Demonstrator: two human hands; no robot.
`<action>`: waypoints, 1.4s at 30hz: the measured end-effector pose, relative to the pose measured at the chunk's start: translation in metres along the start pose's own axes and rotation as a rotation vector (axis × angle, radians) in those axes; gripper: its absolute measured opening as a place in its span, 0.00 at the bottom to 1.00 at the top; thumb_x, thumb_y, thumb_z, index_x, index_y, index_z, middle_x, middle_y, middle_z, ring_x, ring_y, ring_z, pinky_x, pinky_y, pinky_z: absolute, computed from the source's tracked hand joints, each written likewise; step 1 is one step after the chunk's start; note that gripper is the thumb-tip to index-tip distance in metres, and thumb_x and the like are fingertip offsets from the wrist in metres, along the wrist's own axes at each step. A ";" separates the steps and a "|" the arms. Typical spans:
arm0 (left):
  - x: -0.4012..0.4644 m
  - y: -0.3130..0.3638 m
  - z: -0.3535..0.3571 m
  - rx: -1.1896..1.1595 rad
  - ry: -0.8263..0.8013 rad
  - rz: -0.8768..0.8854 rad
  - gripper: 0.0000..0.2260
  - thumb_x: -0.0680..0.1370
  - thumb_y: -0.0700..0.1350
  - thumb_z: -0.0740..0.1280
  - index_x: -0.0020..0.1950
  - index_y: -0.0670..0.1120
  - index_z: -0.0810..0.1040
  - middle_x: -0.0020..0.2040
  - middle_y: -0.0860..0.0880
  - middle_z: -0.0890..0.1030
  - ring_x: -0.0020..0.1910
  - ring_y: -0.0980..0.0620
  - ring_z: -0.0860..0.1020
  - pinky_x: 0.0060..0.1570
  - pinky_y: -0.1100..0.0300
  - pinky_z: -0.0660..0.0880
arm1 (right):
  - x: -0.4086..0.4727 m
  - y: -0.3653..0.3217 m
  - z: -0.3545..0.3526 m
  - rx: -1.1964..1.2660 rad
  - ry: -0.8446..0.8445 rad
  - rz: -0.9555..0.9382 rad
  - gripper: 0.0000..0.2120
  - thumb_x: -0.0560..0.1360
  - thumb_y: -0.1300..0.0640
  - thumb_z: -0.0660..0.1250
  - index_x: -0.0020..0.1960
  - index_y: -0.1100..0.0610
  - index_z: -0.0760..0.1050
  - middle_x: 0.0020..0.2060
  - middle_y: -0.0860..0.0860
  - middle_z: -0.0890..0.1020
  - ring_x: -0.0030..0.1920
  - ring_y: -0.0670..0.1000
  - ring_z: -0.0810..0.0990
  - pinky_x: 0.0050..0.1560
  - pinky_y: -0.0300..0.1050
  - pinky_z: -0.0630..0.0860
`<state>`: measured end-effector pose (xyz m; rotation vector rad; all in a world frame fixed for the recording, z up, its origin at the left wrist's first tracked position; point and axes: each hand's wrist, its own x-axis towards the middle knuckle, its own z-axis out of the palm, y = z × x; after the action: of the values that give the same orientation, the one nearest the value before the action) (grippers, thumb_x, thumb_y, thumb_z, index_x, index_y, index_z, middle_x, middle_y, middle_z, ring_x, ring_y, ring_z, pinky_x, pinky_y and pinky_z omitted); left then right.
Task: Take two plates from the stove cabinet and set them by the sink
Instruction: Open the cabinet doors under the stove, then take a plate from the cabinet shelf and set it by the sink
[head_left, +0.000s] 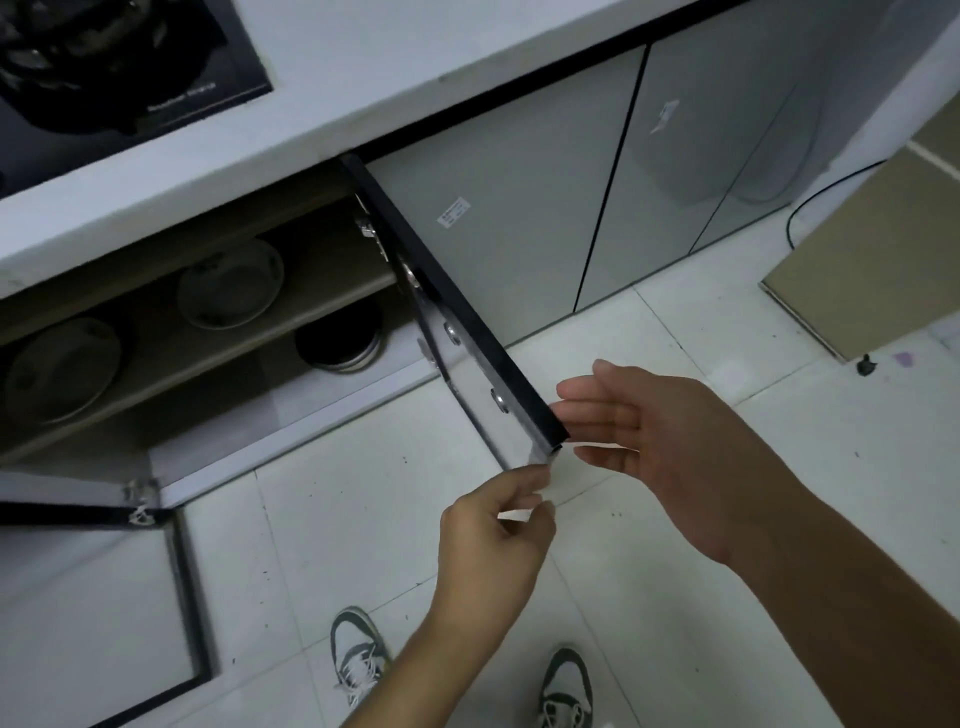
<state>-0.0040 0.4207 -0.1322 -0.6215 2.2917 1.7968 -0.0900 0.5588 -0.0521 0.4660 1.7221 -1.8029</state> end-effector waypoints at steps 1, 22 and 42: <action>0.001 -0.003 -0.007 0.000 -0.005 0.007 0.13 0.73 0.38 0.69 0.49 0.55 0.85 0.44 0.61 0.85 0.44 0.60 0.82 0.36 0.74 0.74 | 0.000 0.000 0.002 0.006 0.022 -0.001 0.15 0.76 0.51 0.62 0.53 0.59 0.82 0.45 0.53 0.87 0.47 0.52 0.86 0.50 0.47 0.80; 0.050 -0.053 -0.222 0.426 0.118 0.067 0.16 0.74 0.52 0.70 0.62 0.54 0.79 0.52 0.60 0.81 0.51 0.63 0.78 0.49 0.63 0.76 | 0.023 -0.023 0.154 -0.869 0.177 -0.674 0.15 0.74 0.45 0.62 0.57 0.49 0.78 0.45 0.41 0.82 0.43 0.40 0.79 0.43 0.28 0.73; 0.149 -0.137 -0.416 1.187 -0.005 0.170 0.24 0.75 0.59 0.58 0.65 0.47 0.74 0.57 0.47 0.82 0.53 0.45 0.78 0.52 0.51 0.74 | 0.178 0.051 0.332 -1.746 -0.178 -0.494 0.22 0.77 0.48 0.59 0.67 0.56 0.70 0.60 0.54 0.78 0.59 0.56 0.75 0.57 0.49 0.73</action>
<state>-0.0287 -0.0364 -0.2005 -0.1831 2.8511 0.2173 -0.1443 0.2017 -0.1700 -0.8561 2.5588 -0.0059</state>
